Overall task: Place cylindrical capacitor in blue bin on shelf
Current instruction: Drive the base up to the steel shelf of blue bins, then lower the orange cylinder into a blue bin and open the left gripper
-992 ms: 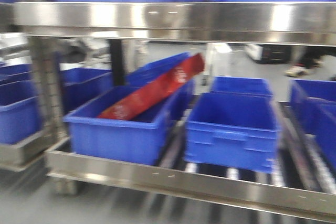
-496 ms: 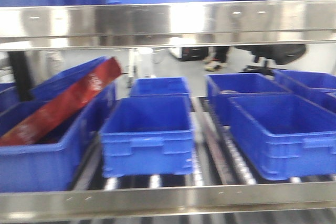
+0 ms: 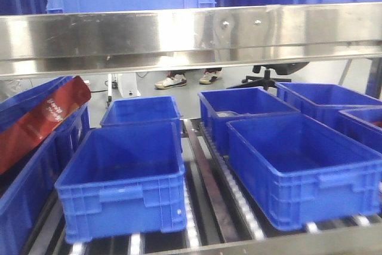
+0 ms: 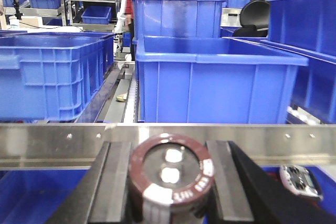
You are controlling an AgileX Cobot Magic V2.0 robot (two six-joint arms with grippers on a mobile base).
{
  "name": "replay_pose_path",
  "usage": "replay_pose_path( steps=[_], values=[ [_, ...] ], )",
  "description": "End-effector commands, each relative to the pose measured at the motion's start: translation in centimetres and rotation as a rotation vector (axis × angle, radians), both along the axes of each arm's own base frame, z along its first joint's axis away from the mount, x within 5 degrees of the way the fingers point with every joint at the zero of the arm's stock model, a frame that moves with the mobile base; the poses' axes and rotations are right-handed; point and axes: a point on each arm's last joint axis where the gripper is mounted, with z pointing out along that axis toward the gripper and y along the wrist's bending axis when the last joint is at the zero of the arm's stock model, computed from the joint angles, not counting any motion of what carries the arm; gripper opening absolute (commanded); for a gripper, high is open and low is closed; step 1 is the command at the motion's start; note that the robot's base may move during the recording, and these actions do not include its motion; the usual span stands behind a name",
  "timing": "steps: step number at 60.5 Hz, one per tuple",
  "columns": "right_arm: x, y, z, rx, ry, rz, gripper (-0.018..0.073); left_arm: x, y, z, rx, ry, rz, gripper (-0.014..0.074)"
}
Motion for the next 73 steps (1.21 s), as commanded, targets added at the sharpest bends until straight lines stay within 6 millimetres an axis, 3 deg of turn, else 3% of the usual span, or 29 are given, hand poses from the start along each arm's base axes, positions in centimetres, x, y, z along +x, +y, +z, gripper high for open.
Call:
replay_pose_path(
  steps=[1,73],
  values=[
    [-0.04,-0.03,0.18,0.000,-0.022,-0.003,-0.0109,-0.10,-0.08,0.29,-0.009,-0.024,-0.010,-0.0111],
    [-0.04,-0.03,0.18,0.000,-0.022,-0.003,-0.0109,-0.10,-0.08,0.29,-0.009,-0.024,-0.010,-0.0111]
  ],
)
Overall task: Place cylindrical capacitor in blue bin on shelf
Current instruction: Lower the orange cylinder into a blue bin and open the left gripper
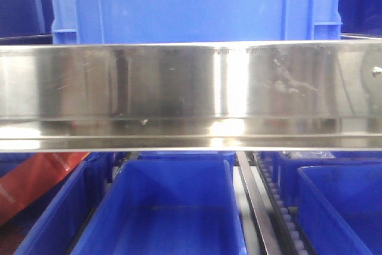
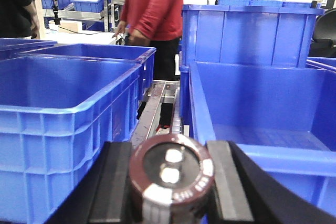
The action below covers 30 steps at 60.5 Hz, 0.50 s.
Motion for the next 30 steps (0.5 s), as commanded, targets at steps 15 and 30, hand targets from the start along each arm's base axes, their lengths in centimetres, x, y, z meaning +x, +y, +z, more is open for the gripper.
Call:
replay_pose_path(
  steps=[15,30],
  values=[
    [-0.04,-0.03,0.18,0.000,-0.022,-0.003,-0.0109,-0.10,-0.08,0.29,-0.009,-0.024,-0.010,-0.0111],
    [-0.04,-0.03,0.18,0.000,-0.022,-0.003,-0.0109,-0.10,-0.08,0.29,-0.009,-0.024,-0.010,-0.0111]
  ],
)
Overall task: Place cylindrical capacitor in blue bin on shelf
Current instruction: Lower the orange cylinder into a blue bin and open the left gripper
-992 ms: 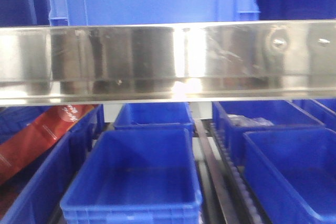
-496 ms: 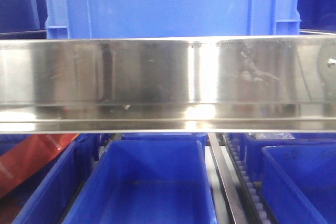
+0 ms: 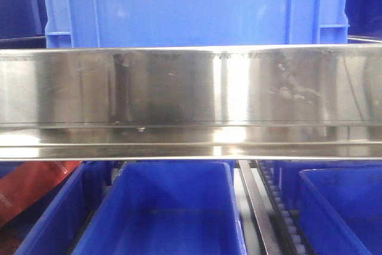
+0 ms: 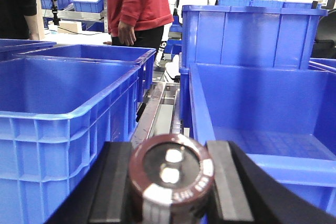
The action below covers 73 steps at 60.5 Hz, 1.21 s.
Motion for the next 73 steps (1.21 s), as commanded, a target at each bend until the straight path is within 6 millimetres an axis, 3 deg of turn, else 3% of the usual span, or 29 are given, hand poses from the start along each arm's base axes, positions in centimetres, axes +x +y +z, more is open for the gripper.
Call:
replay_pose_path(
  steps=[1,64,73],
  values=[
    [0.0,0.0,0.2,0.000,-0.022,-0.003,-0.0109,-0.1,-0.1,0.3,-0.009,-0.024,-0.010,-0.0111],
    [0.0,0.0,0.2,0.000,-0.022,-0.003,-0.0109,0.1,-0.2,1.1,-0.030,-0.116,-0.012,-0.0111],
    [0.0,0.0,0.3,0.001,-0.032,-0.004,-0.0109,1.2,-0.5,1.9,-0.032,-0.126,-0.021,-0.0111]
  ],
)
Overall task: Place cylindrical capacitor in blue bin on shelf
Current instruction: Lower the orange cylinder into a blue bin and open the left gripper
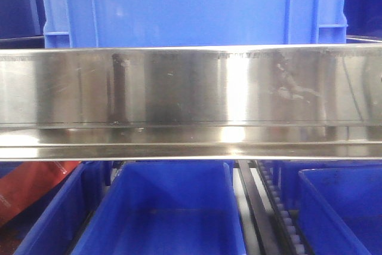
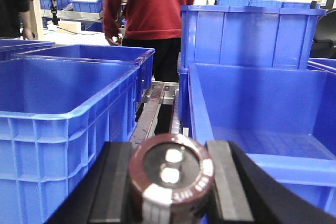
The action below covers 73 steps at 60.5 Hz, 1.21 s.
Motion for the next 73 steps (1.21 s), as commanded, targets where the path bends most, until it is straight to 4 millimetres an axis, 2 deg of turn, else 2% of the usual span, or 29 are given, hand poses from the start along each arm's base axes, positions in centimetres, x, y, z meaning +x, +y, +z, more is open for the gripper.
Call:
replay_pose_path(
  steps=[1,13,27,37,40,46,54,58,64,73],
  values=[
    [0.0,0.0,0.3,0.002,-0.034,-0.005,-0.0109,0.9,-0.4,1.1,-0.005,-0.038,-0.028,-0.0111],
    [0.0,0.0,0.3,0.002,-0.034,-0.005,-0.0109,4.4,-3.6,4.7,0.064,-0.052,-0.208,-0.0111],
    [0.0,0.0,0.3,0.003,-0.034,-0.004,-0.0109,10.5,-10.2,8.9,0.079,-0.055,-0.374,-0.0111],
    [0.0,0.0,0.3,0.003,-0.034,-0.004,-0.0109,15.6,-15.1,9.0,0.092,-0.021,-0.425,-0.0111],
    [0.0,0.0,0.3,0.003,-0.034,-0.004,-0.0109,17.2,-16.4,8.5,0.099,0.006,-0.432,-0.0111],
    [0.0,0.0,0.3,0.003,-0.034,-0.004,-0.0109,20.3,-18.7,6.6,0.132,0.087,-0.438,-0.0111],
    [0.0,0.0,0.3,0.003,-0.034,-0.004,-0.0109,23.0,-20.6,3.9,0.166,0.182,-0.442,-0.0105],
    [0.0,0.0,0.3,0.003,-0.034,-0.004,-0.0109,24.1,-21.4,2.4,0.182,0.220,-0.442,-0.0058],
    [0.0,0.0,0.3,0.003,-0.034,-0.004,-0.0109,25.0,-22.0,0.8,0.197,0.258,-0.443,0.0093],
    [0.0,0.0,0.3,0.003,-0.034,-0.004,-0.0109,25.4,-22.3,-0.1,0.207,0.281,-0.444,0.0454]
  ],
)
